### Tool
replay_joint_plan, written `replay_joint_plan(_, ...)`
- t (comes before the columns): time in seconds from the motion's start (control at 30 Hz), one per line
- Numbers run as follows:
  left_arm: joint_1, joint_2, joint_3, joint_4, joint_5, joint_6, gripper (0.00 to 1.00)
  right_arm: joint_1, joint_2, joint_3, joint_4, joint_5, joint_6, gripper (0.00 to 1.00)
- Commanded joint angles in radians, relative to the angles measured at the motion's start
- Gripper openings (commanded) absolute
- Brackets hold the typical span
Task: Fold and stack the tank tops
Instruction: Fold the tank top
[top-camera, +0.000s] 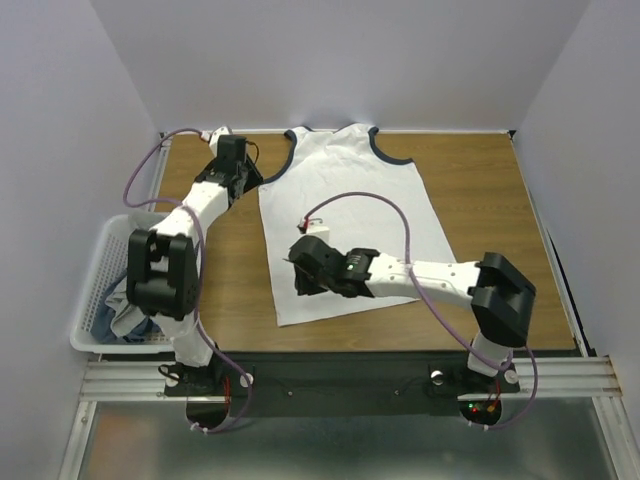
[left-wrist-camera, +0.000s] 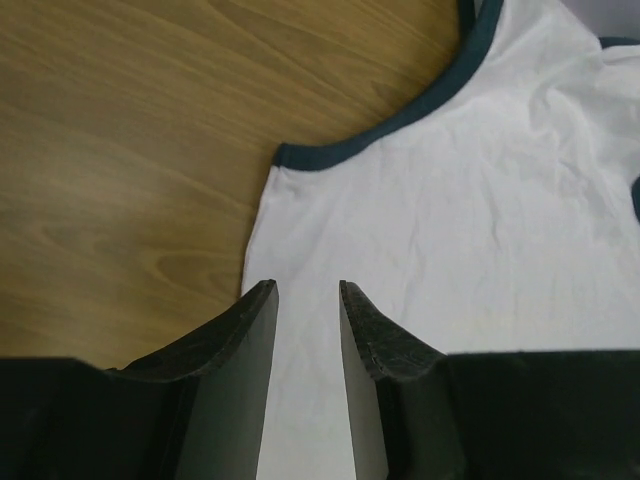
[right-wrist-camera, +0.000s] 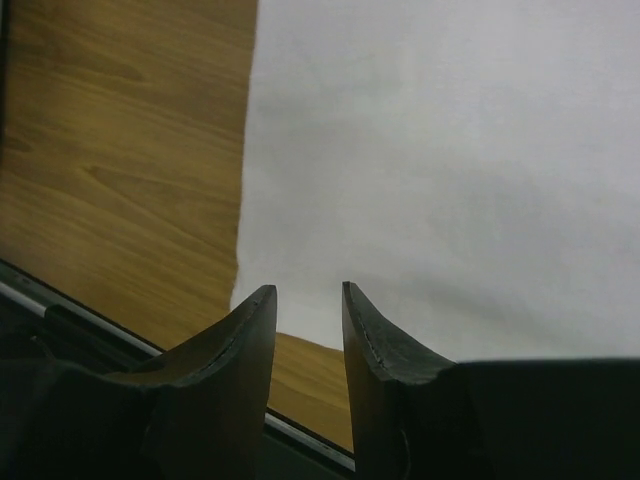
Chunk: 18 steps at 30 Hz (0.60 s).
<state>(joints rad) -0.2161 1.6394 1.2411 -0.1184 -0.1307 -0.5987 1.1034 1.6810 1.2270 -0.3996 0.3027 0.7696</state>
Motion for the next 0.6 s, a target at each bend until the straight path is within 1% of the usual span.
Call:
replay_joint_plan(0.0,0.029,0.152,0.168,-0.046,0.014,0.132,0.42,0.085,0.097,0.121,0.042,0.038,-0.035,0.38)
replay_joint_plan(0.07,0.043,0.209,0.199,-0.056,0.025,0.151,0.42,0.133,0.169,0.175,0.041,0.038,-0.042,0.37)
replay_joint_plan(0.13,0.055,0.223,0.192,-0.046,0.040,0.146,0.42,0.174,0.204,0.203,0.039,0.039,-0.046,0.37)
replay_joint_plan(0.23,0.070,0.217,0.162,-0.015,0.071,0.142,0.42,0.205,0.265,0.230,0.035,0.039,-0.043,0.32)
replay_joint_plan(0.37,0.072,0.214,0.158,-0.010,0.085,0.143,0.42,0.228,0.341,0.259,0.025,0.041,-0.038,0.31)
replay_joint_plan(0.57,0.072,0.209,0.150,-0.001,0.098,0.146,0.42,0.248,0.370,0.310,-0.038,0.130,-0.039,0.30)
